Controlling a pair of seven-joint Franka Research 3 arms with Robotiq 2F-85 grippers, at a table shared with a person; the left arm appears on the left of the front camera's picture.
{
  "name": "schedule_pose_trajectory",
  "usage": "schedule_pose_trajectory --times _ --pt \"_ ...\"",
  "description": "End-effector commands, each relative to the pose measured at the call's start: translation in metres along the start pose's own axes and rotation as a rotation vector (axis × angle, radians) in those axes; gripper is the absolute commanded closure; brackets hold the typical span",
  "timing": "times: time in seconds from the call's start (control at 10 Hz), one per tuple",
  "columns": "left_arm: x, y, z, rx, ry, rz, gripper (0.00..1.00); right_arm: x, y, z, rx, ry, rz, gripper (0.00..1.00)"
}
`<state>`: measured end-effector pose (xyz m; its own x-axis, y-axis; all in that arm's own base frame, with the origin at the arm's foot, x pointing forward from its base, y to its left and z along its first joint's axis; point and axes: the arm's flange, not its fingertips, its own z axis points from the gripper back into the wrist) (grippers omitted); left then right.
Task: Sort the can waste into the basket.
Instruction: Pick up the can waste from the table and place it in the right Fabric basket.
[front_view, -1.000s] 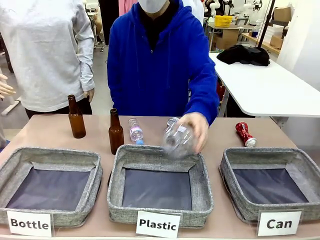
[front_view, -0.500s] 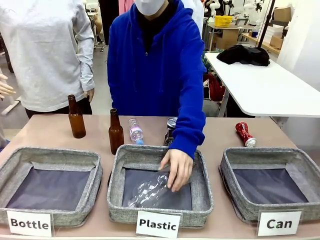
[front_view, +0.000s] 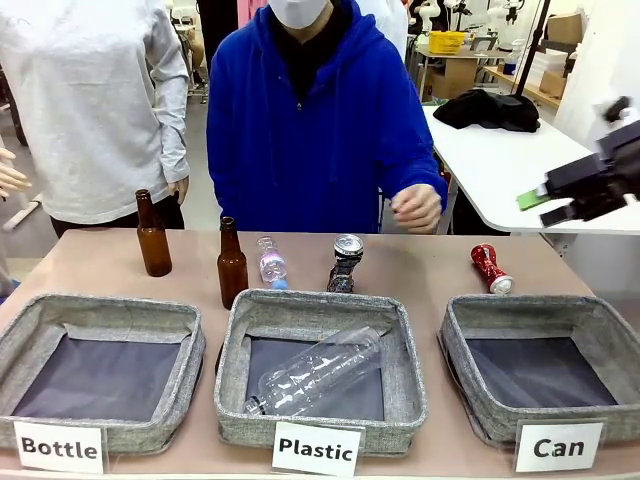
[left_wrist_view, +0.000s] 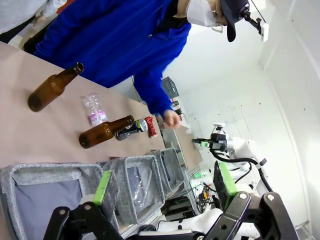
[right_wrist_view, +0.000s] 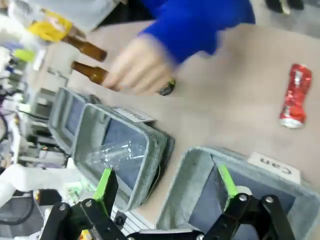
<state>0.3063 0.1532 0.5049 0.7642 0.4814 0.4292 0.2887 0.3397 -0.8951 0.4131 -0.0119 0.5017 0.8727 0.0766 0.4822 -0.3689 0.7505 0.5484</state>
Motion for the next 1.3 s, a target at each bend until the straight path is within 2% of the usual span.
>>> schedule_pose_trajectory --times 0.0,0.1,0.3,0.5,0.6,0.9,1.2 --pt "0.000 -0.001 0.001 -0.014 -0.003 -0.024 0.00 0.003 -0.017 0.013 0.016 0.000 -0.021 0.00" --pt "0.000 -0.001 0.001 -0.014 -0.003 -0.024 0.00 -0.013 -0.037 0.049 0.041 0.012 -0.045 0.00" --pt "0.000 -0.001 0.001 -0.014 -0.003 -0.024 0.00 -0.081 -0.088 0.128 -0.005 -0.073 -0.104 0.00" --pt "0.000 -0.001 0.001 -0.014 -0.003 -0.024 0.00 -0.133 -0.120 0.162 -0.011 -0.200 -0.207 0.00" --pt "0.000 -0.001 0.001 -0.014 -0.003 -0.024 0.00 -0.148 -0.126 0.166 -0.013 -0.233 -0.231 0.00" --pt "0.000 -0.001 0.001 -0.014 -0.003 -0.024 0.00 -0.150 -0.129 0.163 -0.017 -0.237 -0.229 0.00" --pt "0.000 -0.001 0.001 -0.014 -0.003 -0.024 0.00 -0.105 -0.092 0.130 -0.035 -0.168 -0.056 0.00"
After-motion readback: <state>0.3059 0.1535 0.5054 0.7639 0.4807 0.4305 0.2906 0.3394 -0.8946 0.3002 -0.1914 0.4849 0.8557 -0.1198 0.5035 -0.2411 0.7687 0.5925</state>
